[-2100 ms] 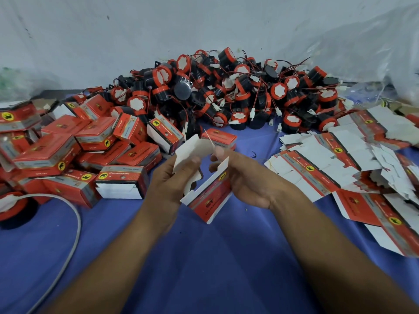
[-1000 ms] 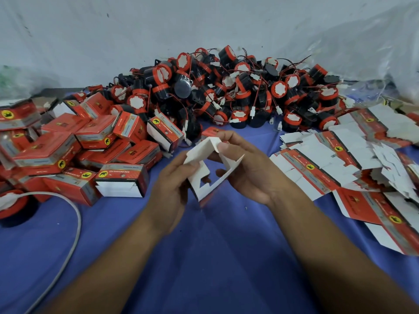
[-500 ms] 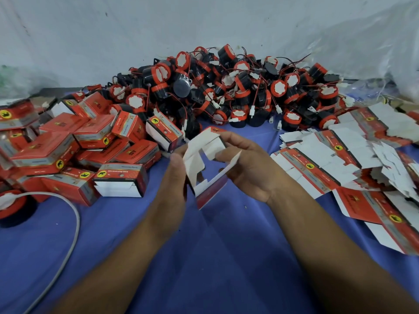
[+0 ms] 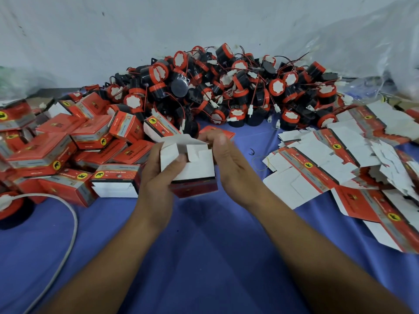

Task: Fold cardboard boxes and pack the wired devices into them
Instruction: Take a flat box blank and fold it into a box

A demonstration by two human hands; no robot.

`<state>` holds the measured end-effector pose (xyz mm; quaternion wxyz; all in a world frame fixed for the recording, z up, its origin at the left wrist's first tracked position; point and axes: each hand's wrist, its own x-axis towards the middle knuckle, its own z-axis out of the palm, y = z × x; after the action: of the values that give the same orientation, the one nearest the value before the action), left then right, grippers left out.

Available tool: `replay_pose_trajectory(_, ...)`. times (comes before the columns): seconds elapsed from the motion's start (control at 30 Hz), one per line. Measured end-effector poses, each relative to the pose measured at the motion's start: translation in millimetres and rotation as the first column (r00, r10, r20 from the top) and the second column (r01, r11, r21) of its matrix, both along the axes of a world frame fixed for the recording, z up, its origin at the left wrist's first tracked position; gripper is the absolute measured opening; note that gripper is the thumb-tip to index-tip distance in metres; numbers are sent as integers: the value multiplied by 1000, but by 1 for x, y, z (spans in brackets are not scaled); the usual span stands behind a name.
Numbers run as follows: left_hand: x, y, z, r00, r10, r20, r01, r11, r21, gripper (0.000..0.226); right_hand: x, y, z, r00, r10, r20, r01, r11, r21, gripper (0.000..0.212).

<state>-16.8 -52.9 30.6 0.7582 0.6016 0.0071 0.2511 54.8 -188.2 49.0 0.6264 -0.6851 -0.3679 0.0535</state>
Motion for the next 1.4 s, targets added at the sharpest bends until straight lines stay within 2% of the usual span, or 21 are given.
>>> replay_pose_trajectory(0.03, 0, 0, 1, 1000, -11, -8, 11, 999, -33, 34, 0, 0, -1, 999, 39, -15, -39, 999, -5, 43)
replay_pose_trajectory(0.13, 1, -1, 4, 999, -22, -24, 21, 998, -61, 29, 2, 1, 0, 988, 126, -91, -122, 991, 47, 12)
replay_pose_trajectory(0.2, 0, -3, 3, 998, -49, -39, 48, 999, -21, 32, 5, 0, 1, 984, 116, -137, -102, 990, 101, 14)
replay_pose_trajectory(0.3, -2, -4, -1, 995, -78, -64, 80, 996, 31, 48, 5, -2, 2, 980, 47, -194, -21, 991, 132, 19)
replay_pose_trajectory(0.37, -5, -7, -1, 999, 24, -45, -15, 982, 189, 64, 5, -1, 2, 965, -5, -260, 55, 981, 184, 23)
replay_pose_trajectory(0.4, -6, -9, -1, 994, 106, -8, -98, 938, 332, 73, 5, 0, 1, 959, -29, -282, 92, 973, 211, 21)
replay_pose_trajectory(0.47, -7, -14, -1, 967, 238, 95, -246, 762, 599, 86, 6, 1, 0, 948, -61, -311, 140, 960, 241, 16)
replay_pose_trajectory(0.53, -9, -19, -2, 937, 297, 183, -332, 599, 728, 91, 5, 1, -2, 947, -42, -320, 131, 956, 263, 16)
replay_pose_trajectory(0.67, -9, -20, -1, 900, 338, 273, -416, 484, 770, 81, 3, 1, -2, 956, 98, -276, -15, 958, 287, 12)
replay_pose_trajectory(0.8, -7, -12, 0, 884, 342, 320, -449, 426, 785, 67, 7, 0, 1, 945, 163, -285, -99, 969, 227, 38)
replay_pose_trajectory(0.87, -5, -9, 0, 887, 306, 347, -449, 390, 804, 64, 9, -1, 2, 934, 164, -319, -119, 981, 156, 52)
replay_pose_trajectory(0.9, -5, -7, 0, 891, 287, 352, -442, 374, 815, 63, 10, -2, 2, 932, 154, -327, -124, 986, 110, 53)
replay_pose_trajectory(0.97, -5, -5, -1, 918, 260, 300, -382, 370, 847, 68, 14, -6, 3, 920, 167, -354, -162, 986, 46, 40)
replay_pose_trajectory(1.03, -7, -4, -1, 960, 233, 156, -251, 464, 849, 82, 16, -10, 2, 910, 173, -376, -193, 981, -17, 33)
replay_pose_trajectory(1.1, -8, -3, 0, 977, 202, 66, -167, 536, 828, 93, 16, -10, 0, 930, 142, -339, -175, 982, -68, 38)
replay_pose_trajectory(1.23, -7, -4, 0, 973, 207, 99, -195, 519, 832, 98, 10, -6, -3, 968, 142, -205, -160, 985, -69, 39)
replay_pose_trajectory(1.4, -6, -2, 0, 972, 199, 122, -212, 532, 820, 102, 9, -2, -7, 959, 136, -248, -145, 989, -16, 48)
